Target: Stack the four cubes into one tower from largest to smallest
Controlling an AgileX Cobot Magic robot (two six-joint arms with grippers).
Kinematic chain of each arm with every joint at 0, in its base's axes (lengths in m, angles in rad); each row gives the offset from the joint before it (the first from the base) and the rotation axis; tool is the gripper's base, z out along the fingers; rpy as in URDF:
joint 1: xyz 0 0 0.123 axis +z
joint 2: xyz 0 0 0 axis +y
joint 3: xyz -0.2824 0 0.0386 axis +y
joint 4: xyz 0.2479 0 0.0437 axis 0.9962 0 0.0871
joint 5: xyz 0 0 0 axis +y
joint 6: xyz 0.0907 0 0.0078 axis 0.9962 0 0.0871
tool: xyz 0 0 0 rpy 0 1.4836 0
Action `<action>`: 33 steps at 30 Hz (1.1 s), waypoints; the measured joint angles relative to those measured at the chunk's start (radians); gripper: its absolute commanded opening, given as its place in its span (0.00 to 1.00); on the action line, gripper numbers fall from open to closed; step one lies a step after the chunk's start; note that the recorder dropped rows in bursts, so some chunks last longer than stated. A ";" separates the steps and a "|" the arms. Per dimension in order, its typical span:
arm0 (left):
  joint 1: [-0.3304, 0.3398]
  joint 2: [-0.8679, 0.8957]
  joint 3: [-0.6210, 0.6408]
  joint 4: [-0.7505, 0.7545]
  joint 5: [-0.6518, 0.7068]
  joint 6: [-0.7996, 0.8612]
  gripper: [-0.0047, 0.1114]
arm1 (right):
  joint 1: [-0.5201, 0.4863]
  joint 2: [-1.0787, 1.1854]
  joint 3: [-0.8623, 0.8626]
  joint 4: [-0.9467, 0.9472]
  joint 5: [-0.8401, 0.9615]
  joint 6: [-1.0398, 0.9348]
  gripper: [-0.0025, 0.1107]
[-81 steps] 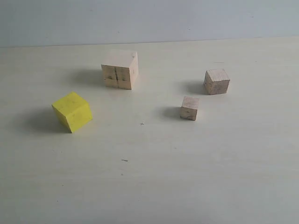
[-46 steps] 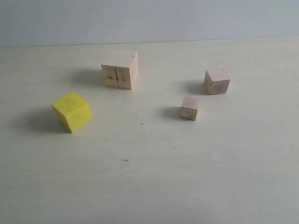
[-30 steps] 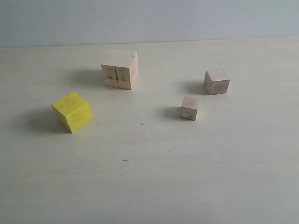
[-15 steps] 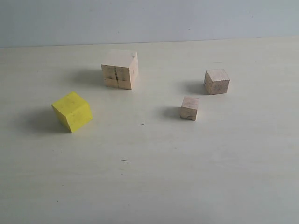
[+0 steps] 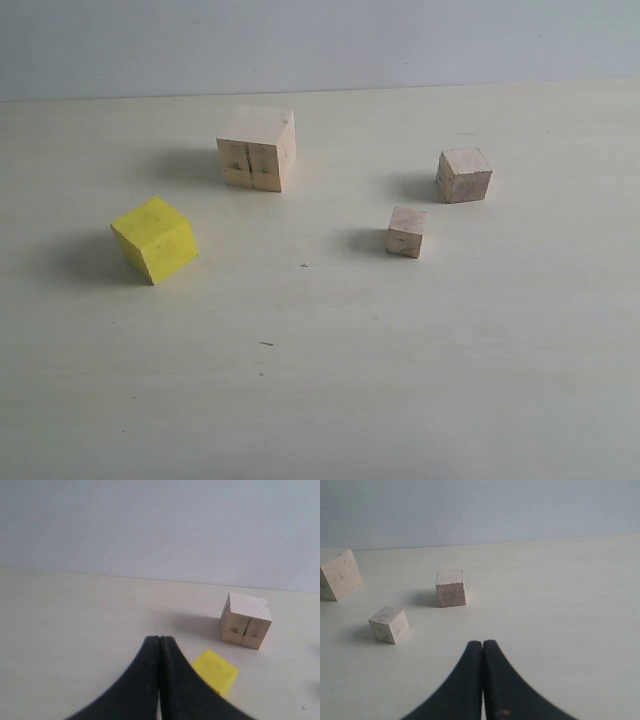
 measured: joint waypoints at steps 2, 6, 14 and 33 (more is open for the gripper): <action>-0.004 0.029 -0.032 0.002 0.000 0.000 0.04 | 0.000 0.000 0.000 0.000 0.000 0.000 0.02; -0.006 0.087 -0.102 0.002 0.000 0.000 0.04 | 0.000 0.000 0.000 0.000 0.000 0.000 0.02; -0.006 0.138 -0.157 0.002 0.000 0.000 0.04 | 0.000 0.000 0.000 0.000 0.000 0.000 0.02; -0.006 0.138 -0.157 0.002 0.000 0.000 0.04 | 0.000 0.000 0.000 0.000 0.000 0.000 0.02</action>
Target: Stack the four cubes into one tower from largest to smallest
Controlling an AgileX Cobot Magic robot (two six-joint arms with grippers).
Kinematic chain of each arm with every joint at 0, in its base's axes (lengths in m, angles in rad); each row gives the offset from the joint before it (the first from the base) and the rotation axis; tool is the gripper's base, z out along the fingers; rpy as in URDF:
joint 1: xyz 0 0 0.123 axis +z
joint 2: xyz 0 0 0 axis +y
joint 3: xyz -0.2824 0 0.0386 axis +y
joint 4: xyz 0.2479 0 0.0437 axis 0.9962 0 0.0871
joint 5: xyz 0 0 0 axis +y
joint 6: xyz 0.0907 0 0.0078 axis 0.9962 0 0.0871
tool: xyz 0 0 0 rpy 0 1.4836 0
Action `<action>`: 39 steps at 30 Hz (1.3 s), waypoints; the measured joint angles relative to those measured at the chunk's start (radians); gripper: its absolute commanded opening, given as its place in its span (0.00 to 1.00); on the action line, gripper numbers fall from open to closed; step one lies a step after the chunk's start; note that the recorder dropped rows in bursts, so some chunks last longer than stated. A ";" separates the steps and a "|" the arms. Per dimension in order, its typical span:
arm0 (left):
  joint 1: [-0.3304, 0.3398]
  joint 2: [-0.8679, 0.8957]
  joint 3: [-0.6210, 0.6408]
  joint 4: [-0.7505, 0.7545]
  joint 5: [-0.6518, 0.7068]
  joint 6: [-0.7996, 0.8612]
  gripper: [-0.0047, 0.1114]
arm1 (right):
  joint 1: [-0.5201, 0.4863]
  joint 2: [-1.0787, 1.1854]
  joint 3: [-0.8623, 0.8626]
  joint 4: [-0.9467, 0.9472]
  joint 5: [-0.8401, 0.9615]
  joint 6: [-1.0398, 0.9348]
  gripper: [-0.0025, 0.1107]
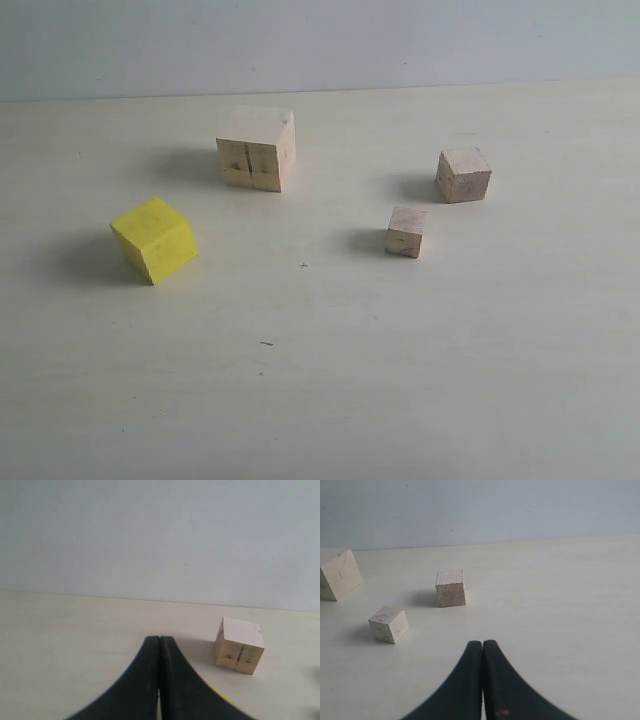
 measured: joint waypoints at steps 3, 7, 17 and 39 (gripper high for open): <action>0.000 0.000 0.000 0.000 0.000 0.000 0.04 | 0.000 0.000 0.000 0.000 0.000 0.000 0.02; 0.000 0.000 0.000 0.000 0.000 0.000 0.04 | 0.000 0.000 0.000 0.000 0.000 0.000 0.02; 0.000 0.001 0.000 0.000 0.000 0.000 0.04 | 0.000 0.000 0.000 0.000 0.000 0.000 0.02; -0.093 0.559 -0.183 0.000 0.068 0.092 0.47 | 0.000 0.000 0.000 0.000 0.000 0.000 0.02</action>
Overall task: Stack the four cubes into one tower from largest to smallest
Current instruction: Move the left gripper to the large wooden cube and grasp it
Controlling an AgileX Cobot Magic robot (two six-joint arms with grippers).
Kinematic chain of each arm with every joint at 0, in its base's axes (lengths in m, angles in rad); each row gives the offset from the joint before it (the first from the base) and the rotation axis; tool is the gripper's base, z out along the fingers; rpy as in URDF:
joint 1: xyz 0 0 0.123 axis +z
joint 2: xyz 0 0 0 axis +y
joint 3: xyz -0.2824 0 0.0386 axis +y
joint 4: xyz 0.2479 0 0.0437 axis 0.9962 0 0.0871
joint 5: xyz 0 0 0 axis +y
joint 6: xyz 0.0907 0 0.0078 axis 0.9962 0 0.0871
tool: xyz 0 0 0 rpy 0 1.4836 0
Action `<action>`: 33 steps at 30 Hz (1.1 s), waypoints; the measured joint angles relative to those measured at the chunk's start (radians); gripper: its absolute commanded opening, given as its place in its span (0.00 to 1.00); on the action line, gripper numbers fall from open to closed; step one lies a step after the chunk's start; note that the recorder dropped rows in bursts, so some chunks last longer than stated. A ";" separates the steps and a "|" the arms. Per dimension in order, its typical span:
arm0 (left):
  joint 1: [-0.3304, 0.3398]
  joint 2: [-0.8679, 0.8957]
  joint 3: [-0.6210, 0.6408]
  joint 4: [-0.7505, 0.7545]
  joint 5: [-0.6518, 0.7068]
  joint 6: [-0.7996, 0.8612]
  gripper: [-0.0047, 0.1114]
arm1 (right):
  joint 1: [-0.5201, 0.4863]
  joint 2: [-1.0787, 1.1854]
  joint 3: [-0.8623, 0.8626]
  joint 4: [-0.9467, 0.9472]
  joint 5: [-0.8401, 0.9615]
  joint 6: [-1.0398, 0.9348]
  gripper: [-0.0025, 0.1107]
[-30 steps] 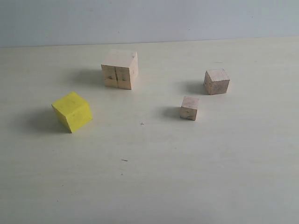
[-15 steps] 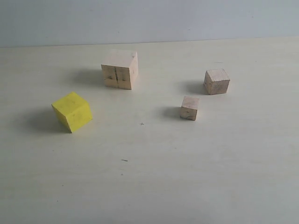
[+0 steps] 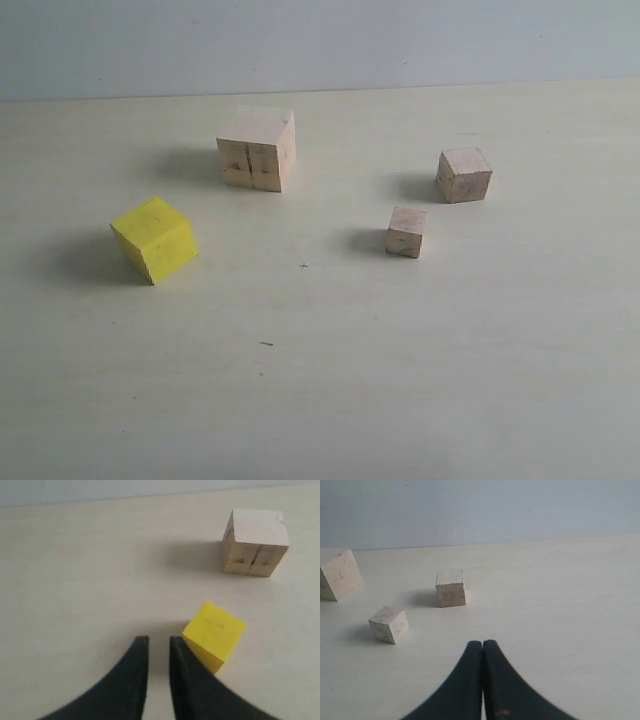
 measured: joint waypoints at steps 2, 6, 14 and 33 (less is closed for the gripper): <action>-0.012 0.063 -0.042 0.000 0.012 0.005 0.72 | 0.000 0.000 0.000 0.000 0.000 0.000 0.02; -0.042 0.193 -0.151 0.000 0.067 0.017 0.94 | 0.000 0.000 0.000 0.000 0.000 0.000 0.02; -0.117 0.512 -0.486 0.000 0.269 0.041 0.94 | 0.000 0.000 0.000 0.000 0.000 0.000 0.02; -0.224 1.112 -1.151 -0.073 0.399 0.084 0.94 | 0.000 0.000 0.000 0.000 0.000 0.000 0.02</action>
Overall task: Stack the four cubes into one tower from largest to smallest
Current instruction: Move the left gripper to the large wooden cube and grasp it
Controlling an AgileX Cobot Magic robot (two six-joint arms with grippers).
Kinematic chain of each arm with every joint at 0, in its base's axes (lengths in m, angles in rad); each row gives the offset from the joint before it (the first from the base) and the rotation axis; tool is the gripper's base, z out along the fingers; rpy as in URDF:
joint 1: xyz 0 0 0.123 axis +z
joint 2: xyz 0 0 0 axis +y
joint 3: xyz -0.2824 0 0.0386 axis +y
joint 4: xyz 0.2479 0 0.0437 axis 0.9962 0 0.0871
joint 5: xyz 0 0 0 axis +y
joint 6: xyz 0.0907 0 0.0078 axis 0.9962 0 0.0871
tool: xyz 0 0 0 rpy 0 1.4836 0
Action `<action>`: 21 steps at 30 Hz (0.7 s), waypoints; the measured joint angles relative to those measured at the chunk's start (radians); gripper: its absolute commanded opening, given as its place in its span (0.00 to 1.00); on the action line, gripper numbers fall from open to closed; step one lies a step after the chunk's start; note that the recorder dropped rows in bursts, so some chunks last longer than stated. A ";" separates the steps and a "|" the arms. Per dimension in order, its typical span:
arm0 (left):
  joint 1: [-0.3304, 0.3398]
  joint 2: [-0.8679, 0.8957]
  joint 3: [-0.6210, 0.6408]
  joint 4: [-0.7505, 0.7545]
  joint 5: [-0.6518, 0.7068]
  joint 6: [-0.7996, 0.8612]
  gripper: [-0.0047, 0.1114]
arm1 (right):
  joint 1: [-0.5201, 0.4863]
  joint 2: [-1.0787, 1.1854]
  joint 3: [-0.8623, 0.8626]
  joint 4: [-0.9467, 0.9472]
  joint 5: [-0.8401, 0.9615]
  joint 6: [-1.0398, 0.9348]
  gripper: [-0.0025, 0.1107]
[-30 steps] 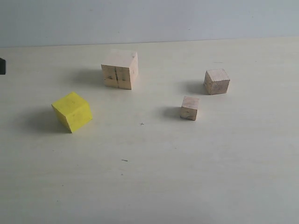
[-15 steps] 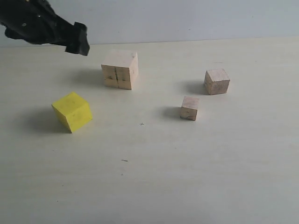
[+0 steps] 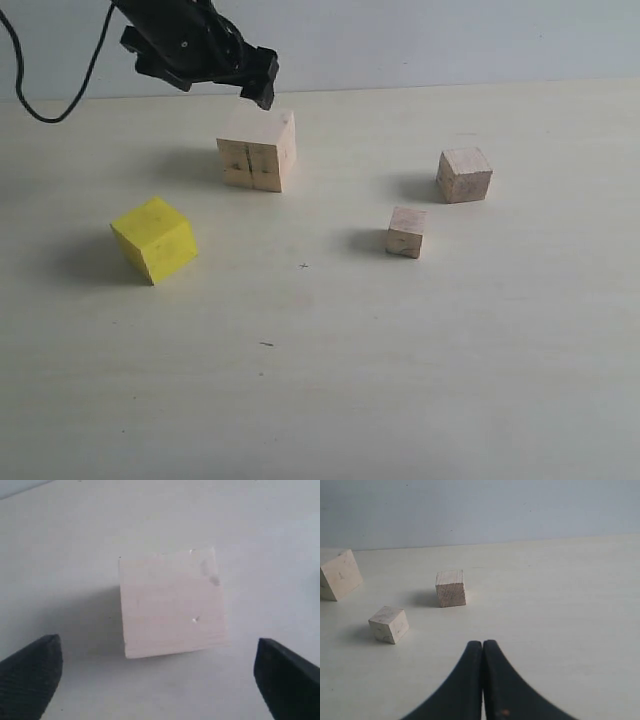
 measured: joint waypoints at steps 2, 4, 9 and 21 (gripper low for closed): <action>-0.007 0.024 -0.023 -0.002 0.002 0.000 0.94 | 0.000 0.000 0.000 0.000 0.000 0.000 0.02; -0.012 0.046 -0.038 -0.004 0.002 0.002 0.94 | 0.000 0.000 0.000 0.000 0.000 0.000 0.02; -0.012 0.093 -0.063 -0.004 0.002 0.004 0.94 | 0.000 0.000 0.000 0.000 0.000 0.000 0.02; -0.015 0.156 -0.071 -0.004 -0.089 -0.034 0.94 | 0.000 0.000 0.000 0.000 -0.002 0.000 0.02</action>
